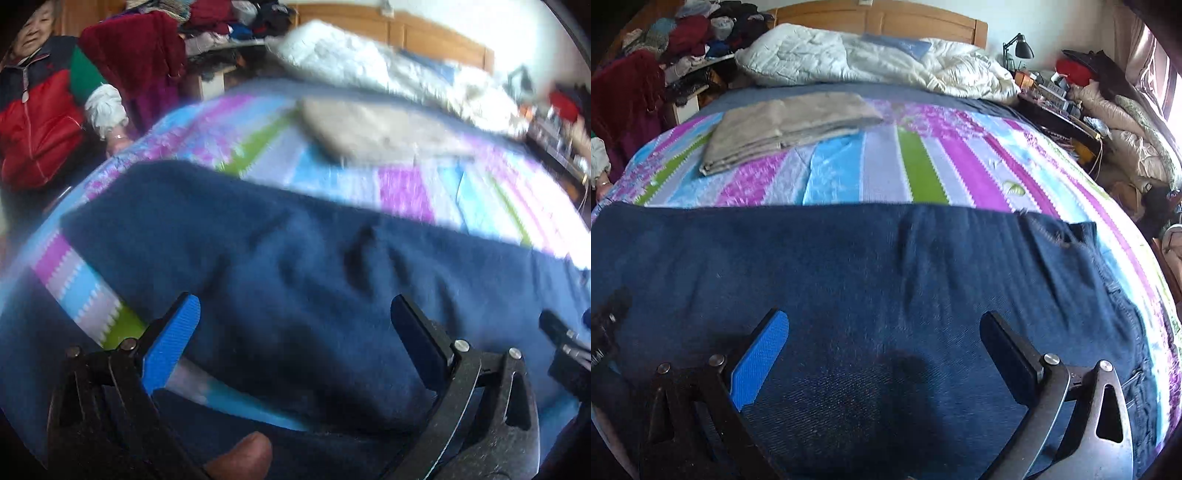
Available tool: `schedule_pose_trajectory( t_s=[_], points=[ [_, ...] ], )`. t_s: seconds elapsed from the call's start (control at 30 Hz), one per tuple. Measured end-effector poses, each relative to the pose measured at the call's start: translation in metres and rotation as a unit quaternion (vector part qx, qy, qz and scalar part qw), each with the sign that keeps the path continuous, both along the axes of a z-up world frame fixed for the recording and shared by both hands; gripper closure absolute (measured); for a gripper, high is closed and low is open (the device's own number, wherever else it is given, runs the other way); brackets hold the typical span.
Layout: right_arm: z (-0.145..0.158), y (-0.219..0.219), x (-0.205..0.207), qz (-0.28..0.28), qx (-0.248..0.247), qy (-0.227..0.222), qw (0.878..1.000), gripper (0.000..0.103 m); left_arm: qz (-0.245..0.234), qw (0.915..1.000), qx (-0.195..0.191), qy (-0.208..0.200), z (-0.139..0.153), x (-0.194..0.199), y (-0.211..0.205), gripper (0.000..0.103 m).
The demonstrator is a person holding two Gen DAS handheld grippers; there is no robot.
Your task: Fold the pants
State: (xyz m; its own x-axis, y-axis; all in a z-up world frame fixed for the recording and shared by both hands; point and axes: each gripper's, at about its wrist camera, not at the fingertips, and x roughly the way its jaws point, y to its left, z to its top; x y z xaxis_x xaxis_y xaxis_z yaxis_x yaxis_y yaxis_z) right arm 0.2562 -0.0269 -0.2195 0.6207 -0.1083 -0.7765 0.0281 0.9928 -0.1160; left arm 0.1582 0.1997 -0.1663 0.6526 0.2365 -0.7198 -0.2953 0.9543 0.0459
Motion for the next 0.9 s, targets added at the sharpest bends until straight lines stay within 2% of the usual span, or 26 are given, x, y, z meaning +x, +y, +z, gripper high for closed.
schedule_pose_trajectory(
  t_s=[0.1,0.2,0.9],
  points=[
    [-0.024,0.0,0.001,-0.005,0.016,0.022,1.0,0.0,0.004,0.9993,0.006,0.036,-0.018,0.004,0.0,0.0],
    [-0.026,-0.005,-0.001,-0.007,0.025,0.024,0.999,0.0,0.006,0.9991,0.0,0.041,-0.018,0.007,0.0,0.0],
    [-0.028,0.002,0.0,-0.008,0.021,0.023,0.999,0.0,0.007,0.9992,-0.002,0.04,-0.025,0.008,-0.006,0.0]
  ],
)
